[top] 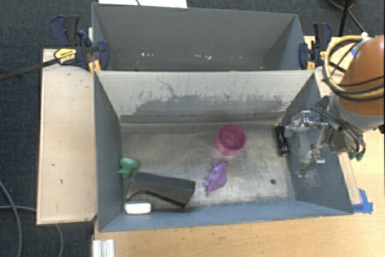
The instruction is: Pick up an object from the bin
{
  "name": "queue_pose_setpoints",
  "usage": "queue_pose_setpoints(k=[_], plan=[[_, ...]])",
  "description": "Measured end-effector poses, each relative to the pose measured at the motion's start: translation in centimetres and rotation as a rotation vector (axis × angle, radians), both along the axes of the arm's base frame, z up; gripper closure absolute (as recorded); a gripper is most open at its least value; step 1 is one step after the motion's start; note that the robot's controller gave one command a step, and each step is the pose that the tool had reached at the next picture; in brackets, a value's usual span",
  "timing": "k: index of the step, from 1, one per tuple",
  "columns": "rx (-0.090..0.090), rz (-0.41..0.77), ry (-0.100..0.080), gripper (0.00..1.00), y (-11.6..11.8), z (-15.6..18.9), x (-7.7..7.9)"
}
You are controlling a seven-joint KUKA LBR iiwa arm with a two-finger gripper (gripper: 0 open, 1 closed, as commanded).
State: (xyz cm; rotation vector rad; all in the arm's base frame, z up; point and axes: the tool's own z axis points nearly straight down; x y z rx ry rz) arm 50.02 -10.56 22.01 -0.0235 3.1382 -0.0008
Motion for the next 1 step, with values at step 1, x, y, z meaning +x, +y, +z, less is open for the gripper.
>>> queue_pose_setpoints(k=[1], plan=[[-0.001, -0.001, 0.0, 0.0, 4.24, -0.99, 0.52]])
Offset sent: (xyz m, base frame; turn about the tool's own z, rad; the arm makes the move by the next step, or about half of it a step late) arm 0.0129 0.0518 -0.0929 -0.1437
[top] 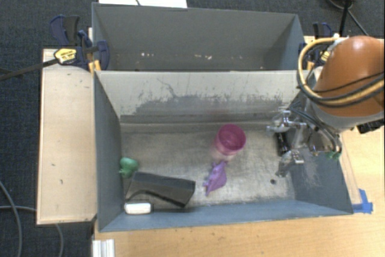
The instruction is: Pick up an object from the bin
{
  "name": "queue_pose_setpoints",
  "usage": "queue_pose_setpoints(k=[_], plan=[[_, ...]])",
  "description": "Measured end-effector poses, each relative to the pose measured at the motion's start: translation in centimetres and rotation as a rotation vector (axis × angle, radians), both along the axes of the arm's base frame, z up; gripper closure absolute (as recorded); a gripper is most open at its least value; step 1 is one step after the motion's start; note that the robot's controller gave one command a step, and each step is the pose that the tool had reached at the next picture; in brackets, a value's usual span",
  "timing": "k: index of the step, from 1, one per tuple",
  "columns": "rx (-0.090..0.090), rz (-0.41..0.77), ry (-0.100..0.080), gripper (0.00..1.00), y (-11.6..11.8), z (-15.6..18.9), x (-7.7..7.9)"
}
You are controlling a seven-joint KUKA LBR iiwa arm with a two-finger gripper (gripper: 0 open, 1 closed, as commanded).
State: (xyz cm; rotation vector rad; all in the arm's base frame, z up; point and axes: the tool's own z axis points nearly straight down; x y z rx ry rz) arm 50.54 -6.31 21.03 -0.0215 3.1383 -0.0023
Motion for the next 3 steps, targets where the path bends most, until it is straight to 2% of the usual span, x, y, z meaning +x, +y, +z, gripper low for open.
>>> queue_pose_setpoints(k=[1, 2, 3], plan=[[0.002, 0.103, -0.007, 0.0, 1.4, -5.0, 0.7], [0.002, 0.1, 0.009, 0.0, 3.2, -7.8, 0.9], [0.002, 0.09, 0.002, 0.0, 4.3, -4.2, 6.4]])
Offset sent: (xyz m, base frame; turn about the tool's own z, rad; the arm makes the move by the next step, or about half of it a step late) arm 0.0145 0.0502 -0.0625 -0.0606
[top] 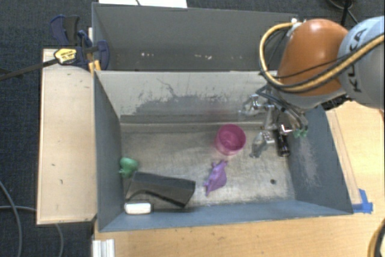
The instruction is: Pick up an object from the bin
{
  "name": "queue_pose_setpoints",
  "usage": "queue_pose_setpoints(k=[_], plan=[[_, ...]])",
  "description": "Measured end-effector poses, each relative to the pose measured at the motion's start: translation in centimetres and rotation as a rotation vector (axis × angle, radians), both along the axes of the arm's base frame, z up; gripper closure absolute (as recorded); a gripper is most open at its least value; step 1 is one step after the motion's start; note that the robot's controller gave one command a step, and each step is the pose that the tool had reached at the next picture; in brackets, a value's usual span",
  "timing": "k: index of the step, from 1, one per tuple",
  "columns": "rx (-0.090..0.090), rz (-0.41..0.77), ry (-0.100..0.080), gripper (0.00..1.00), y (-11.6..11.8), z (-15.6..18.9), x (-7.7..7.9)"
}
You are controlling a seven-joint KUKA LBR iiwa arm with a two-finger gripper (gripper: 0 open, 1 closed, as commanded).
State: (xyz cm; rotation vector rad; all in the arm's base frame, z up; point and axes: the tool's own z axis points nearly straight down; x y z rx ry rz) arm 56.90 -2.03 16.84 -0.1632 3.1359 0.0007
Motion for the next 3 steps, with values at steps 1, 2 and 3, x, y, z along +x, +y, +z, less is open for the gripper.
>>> queue_pose_setpoints(k=[1, 2, 3], plan=[[-0.002, 0.059, -0.016, 0.0, 3.2, -2.6, 0.4], [0.0, 0.104, -0.006, 1.0, 2.4, -9.5, 0.4], [0.0, 0.104, -0.006, 1.0, 2.4, -9.5, 0.4]])
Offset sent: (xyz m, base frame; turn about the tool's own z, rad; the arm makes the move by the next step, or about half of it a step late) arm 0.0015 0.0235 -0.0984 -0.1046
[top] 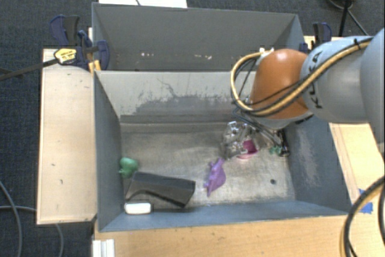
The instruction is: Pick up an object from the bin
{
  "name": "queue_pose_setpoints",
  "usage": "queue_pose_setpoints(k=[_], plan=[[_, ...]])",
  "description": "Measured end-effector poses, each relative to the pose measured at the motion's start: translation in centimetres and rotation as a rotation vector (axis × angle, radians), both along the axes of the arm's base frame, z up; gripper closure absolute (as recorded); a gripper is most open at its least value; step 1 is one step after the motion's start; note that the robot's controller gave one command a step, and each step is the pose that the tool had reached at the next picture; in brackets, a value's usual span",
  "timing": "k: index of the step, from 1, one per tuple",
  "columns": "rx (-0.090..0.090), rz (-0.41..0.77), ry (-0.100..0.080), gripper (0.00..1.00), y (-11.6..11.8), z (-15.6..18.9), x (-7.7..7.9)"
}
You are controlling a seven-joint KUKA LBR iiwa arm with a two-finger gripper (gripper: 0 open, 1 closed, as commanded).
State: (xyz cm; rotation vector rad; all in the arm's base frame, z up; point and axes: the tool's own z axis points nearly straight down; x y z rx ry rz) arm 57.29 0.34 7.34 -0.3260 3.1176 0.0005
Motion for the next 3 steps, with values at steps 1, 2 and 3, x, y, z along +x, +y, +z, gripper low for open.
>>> queue_pose_setpoints(k=[1, 2, 3], plan=[[-0.003, 0.201, 0.004, 1.0, 2.0, 1.3, -0.5], [0.001, -0.065, 0.002, 0.0, 3.9, 3.8, 0.6], [0.001, -0.18, 0.0, 0.0, 4.3, 4.6, 1.0]])
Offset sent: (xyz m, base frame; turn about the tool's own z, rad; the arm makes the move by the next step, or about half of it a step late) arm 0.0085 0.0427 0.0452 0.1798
